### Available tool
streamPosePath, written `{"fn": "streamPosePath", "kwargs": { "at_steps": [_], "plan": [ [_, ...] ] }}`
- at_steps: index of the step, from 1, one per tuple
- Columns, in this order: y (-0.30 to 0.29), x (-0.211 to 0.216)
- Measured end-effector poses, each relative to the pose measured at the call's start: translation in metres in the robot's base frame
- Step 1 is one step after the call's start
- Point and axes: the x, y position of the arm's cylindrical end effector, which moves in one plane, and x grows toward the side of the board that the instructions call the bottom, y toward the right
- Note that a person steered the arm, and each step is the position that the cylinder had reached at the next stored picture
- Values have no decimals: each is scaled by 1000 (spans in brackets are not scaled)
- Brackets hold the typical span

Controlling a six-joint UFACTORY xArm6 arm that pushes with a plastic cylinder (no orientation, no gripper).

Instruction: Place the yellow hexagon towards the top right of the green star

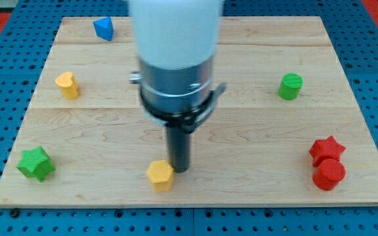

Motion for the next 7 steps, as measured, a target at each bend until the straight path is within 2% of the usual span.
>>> {"fn": "streamPosePath", "kwargs": {
  "at_steps": [1,2,3,4,5,6,7],
  "plan": [
    [30,35],
    [-20,40],
    [-44,-24],
    [-54,-67],
    [-34,-50],
    [-49,-7],
    [-86,-19]
  ]
}}
